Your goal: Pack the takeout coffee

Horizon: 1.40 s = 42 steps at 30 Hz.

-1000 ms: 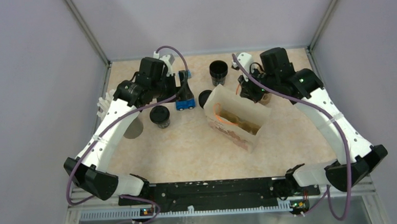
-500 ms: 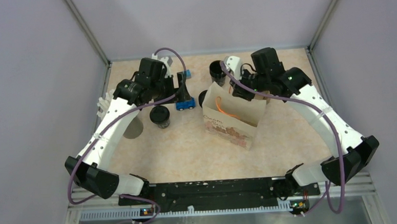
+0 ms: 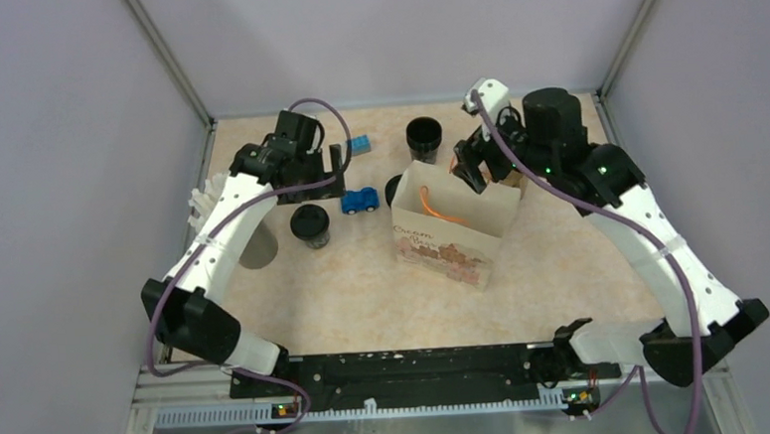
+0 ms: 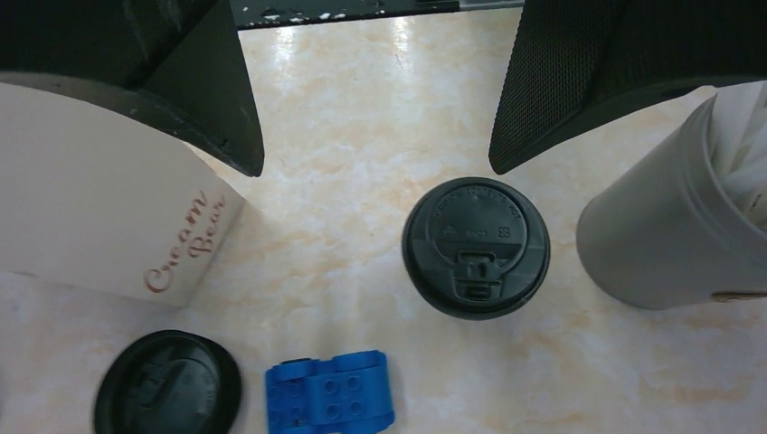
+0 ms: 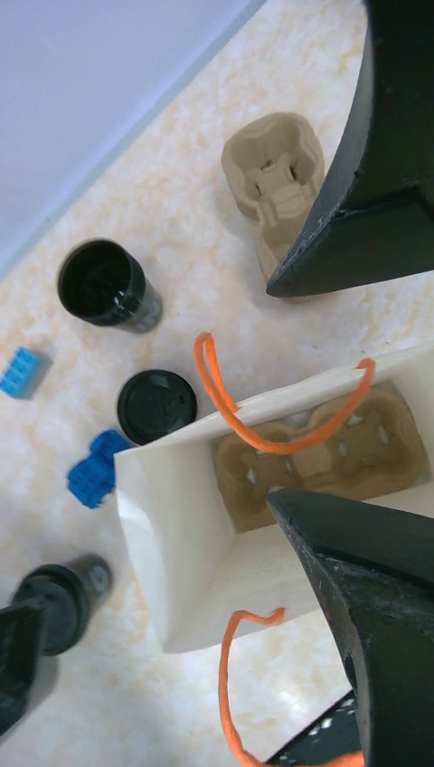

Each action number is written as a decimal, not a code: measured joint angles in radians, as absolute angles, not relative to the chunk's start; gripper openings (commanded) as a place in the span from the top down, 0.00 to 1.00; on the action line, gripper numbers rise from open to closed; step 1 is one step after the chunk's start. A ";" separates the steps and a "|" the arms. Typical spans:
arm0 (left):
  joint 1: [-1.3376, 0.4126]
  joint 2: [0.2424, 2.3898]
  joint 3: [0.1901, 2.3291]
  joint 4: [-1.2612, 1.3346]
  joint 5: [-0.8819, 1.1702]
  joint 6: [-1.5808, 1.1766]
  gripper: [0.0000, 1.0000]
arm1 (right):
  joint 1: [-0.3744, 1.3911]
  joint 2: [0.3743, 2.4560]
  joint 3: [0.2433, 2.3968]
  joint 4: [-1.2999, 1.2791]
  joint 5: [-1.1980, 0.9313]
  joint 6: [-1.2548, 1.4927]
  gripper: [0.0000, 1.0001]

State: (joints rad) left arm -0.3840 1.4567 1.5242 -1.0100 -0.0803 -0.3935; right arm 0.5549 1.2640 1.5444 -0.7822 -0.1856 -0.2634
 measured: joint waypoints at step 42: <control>-0.302 1.701 1.436 -1.035 -0.051 -0.211 0.32 | 0.554 1.048 1.512 -0.714 -0.028 -0.173 0.23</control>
State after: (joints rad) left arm -0.3019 1.7012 1.4364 -1.0348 -0.0509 -0.2108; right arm 0.5545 1.0481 1.5124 -0.7139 -0.0280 -0.1726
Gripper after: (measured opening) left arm 0.853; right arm 0.767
